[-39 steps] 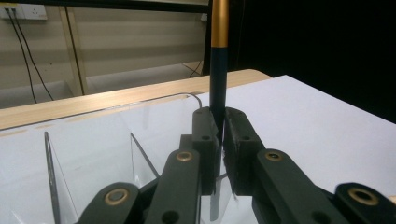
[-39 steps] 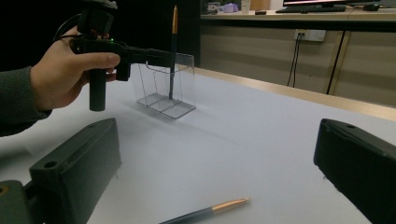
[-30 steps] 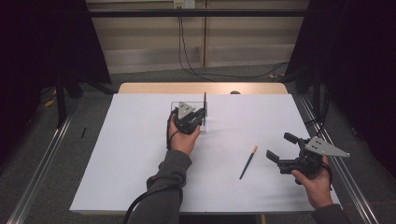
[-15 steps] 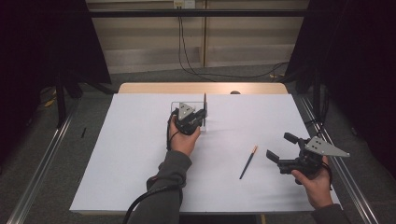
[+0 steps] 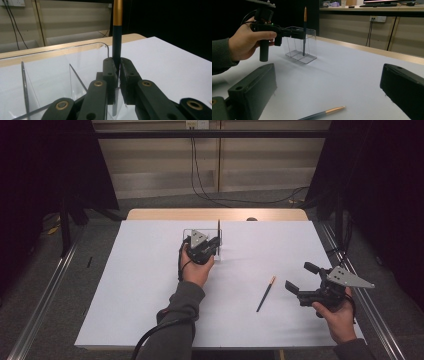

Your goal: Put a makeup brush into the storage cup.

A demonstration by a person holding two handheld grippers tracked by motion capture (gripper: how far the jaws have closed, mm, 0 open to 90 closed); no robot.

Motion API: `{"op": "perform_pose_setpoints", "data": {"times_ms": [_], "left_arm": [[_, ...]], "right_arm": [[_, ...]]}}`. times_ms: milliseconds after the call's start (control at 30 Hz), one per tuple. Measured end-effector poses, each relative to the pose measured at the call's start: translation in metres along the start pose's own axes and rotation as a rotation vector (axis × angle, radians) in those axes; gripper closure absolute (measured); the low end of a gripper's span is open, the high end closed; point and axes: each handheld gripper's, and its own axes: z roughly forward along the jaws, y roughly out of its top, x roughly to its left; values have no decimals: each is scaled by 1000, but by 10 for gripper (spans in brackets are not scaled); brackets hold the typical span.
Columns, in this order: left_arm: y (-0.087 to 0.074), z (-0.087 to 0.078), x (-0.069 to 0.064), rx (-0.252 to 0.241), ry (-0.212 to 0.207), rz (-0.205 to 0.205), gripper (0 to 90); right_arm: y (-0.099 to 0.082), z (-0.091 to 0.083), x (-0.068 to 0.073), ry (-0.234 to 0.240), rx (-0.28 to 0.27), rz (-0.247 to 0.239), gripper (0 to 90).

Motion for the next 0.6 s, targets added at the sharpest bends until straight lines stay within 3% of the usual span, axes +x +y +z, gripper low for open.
{"op": "perform_pose_setpoints", "data": {"times_ms": [600], "left_arm": [[1, 0, 0, 3, 3, 2, 833]], "right_arm": [[0, 1, 0, -1, 2, 4, 5]]}}
